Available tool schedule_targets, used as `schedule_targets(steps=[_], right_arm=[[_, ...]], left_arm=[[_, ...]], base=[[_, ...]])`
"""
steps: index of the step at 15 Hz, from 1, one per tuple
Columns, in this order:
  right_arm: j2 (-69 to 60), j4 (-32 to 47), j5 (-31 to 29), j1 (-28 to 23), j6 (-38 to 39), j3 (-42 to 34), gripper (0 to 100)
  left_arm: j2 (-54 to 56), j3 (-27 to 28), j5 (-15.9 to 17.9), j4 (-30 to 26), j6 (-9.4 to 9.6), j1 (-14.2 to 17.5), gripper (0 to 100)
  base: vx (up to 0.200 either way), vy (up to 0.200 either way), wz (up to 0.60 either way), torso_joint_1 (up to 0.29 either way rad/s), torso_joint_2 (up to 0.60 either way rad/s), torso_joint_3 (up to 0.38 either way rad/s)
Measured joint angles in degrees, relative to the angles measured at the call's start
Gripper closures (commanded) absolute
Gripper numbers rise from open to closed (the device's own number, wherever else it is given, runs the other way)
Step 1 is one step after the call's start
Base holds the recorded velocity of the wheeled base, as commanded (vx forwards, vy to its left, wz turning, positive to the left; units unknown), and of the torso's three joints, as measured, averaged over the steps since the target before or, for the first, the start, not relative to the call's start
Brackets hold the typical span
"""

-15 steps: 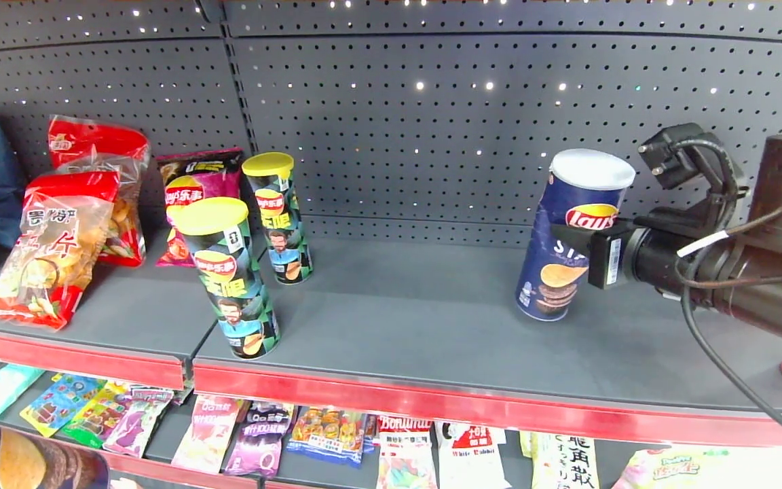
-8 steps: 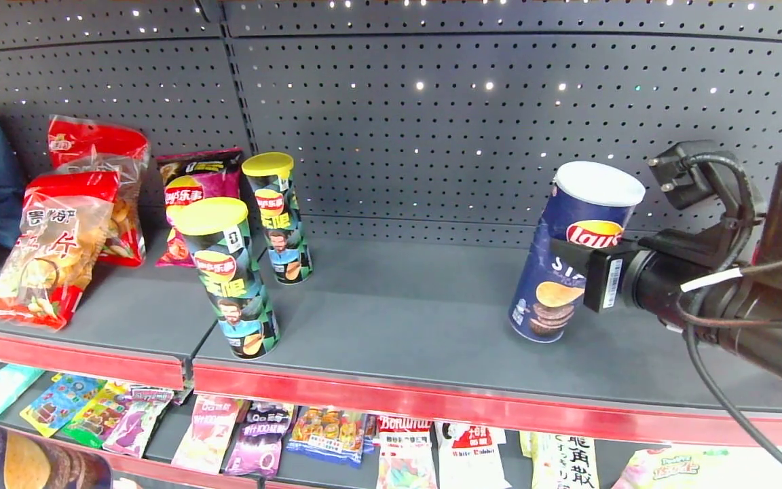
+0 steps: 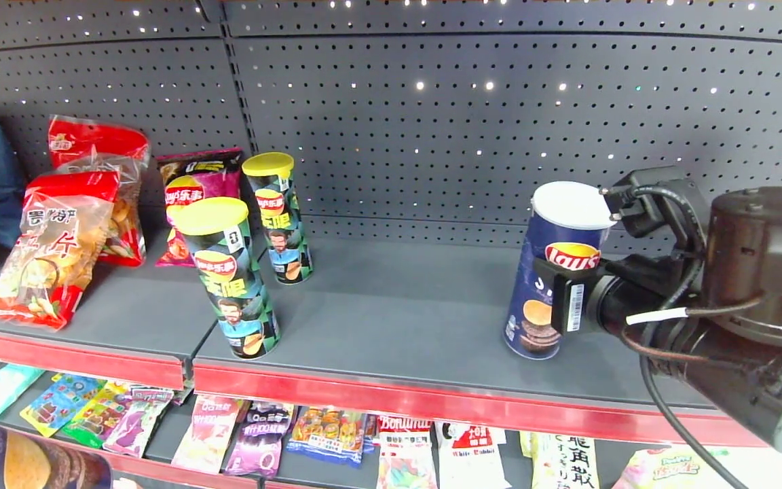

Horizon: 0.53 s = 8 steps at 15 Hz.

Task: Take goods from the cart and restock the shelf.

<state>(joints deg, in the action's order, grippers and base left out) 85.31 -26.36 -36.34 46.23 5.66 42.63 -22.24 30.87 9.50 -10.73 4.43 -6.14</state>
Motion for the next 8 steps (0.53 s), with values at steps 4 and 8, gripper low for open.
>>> schedule_targets(steps=[4,8], right_arm=[[0.66,0.09,-0.8,2.41,0.02,-0.51,100],[0.83,0.15,-0.83,2.78,1.32,-1.93,100]], left_arm=[[0.02,0.05,0.0,0.0,-0.02,0.0,100],[0.02,-0.02,-0.02,0.0,-0.02,0.0,100]], base=[[0.0,0.0,0.0,0.0,0.0,0.0],[0.0,0.0,0.0,0.0,0.0,0.0]])
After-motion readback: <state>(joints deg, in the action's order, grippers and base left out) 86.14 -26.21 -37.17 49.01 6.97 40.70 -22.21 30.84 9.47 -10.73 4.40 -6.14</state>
